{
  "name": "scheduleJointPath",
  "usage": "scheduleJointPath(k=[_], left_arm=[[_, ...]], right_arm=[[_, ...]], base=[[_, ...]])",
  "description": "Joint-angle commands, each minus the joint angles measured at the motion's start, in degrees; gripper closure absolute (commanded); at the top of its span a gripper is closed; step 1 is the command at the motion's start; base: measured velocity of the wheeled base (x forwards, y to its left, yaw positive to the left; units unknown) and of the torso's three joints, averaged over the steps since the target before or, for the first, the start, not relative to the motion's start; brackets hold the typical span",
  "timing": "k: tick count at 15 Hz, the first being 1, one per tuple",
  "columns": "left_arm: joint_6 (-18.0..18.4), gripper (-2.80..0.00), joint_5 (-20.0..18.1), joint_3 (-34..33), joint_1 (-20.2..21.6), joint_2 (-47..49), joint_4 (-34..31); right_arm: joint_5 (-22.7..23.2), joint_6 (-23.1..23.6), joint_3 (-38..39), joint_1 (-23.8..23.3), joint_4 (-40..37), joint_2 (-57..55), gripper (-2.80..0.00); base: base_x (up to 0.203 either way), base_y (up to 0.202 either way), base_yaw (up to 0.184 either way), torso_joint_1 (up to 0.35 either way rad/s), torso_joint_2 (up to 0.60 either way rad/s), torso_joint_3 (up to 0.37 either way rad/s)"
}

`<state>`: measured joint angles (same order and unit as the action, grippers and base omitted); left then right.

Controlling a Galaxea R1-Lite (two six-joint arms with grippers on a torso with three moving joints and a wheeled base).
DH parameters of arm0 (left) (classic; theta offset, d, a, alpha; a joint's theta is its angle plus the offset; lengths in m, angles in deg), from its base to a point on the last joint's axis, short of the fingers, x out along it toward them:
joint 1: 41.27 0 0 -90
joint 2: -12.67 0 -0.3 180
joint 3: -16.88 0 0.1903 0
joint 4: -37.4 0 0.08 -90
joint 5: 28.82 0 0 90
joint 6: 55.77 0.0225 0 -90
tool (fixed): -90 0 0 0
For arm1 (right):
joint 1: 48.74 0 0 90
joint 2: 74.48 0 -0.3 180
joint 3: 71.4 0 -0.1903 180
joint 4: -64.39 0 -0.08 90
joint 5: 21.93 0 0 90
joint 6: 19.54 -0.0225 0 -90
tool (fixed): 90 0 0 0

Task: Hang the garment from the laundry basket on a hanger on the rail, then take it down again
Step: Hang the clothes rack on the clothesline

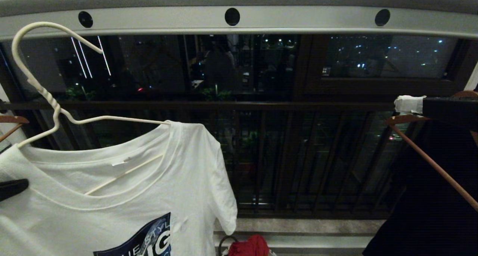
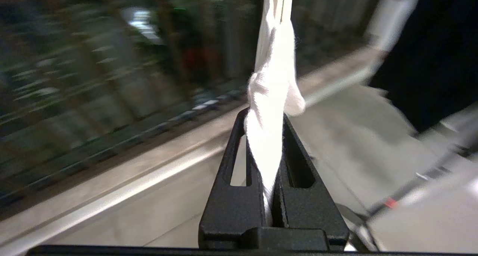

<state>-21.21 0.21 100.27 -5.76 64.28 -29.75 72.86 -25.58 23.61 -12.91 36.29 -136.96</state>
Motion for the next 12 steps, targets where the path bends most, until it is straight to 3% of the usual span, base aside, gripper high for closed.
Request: scheduleJointPath(k=[1,6,12], left_arm=[[-0.83,0.00,-0.28,-3.82,4.74,-3.47,5.26],[-15.49,0.00,1.10,-5.36,5.71,-4.01,20.76],[-16.54,0.00,1.81,-4.61,5.56,-0.48,24.79]], right_arm=[[0.13,-0.03,0.10,0.03,-0.02,-0.24,0.00],[0.13,-0.03,0.19,0.03,-0.02,-0.63,0.00],[0.13,-0.03,0.19,0.03,-0.02,-0.54,0.00]], base=[[0.000,0.000,0.000,0.000,0.00,0.000],[0.000,0.000,0.000,0.000,0.00,0.000],[0.000,0.000,0.000,0.000,0.00,0.000]])
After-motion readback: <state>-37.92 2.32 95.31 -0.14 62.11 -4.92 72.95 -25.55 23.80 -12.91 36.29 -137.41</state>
